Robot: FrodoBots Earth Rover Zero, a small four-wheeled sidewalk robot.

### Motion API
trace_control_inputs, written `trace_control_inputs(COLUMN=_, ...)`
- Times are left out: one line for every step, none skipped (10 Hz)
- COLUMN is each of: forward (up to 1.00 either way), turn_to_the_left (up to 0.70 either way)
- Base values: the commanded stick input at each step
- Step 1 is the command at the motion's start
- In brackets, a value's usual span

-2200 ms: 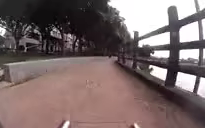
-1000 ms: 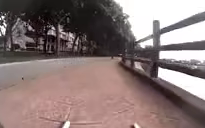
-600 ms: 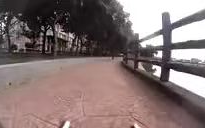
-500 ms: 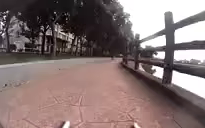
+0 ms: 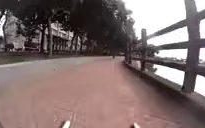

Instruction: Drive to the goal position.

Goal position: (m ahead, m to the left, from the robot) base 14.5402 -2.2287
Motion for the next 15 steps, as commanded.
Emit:
trace_control_inputs(forward=1.0, turn_to_the_left=0.0)
trace_control_inputs(forward=1.0, turn_to_the_left=0.0)
trace_control_inputs(forward=1.0, turn_to_the_left=0.0)
trace_control_inputs(forward=1.0, turn_to_the_left=0.0)
trace_control_inputs(forward=1.0, turn_to_the_left=0.0)
trace_control_inputs(forward=1.0, turn_to_the_left=0.0)
trace_control_inputs(forward=1.0, turn_to_the_left=0.0)
trace_control_inputs(forward=1.0, turn_to_the_left=0.0)
trace_control_inputs(forward=1.0, turn_to_the_left=0.0)
trace_control_inputs(forward=1.0, turn_to_the_left=0.0)
trace_control_inputs(forward=1.0, turn_to_the_left=0.0)
trace_control_inputs(forward=1.0, turn_to_the_left=0.0)
trace_control_inputs(forward=1.0, turn_to_the_left=0.0)
trace_control_inputs(forward=1.0, turn_to_the_left=0.0)
trace_control_inputs(forward=1.0, turn_to_the_left=0.0)
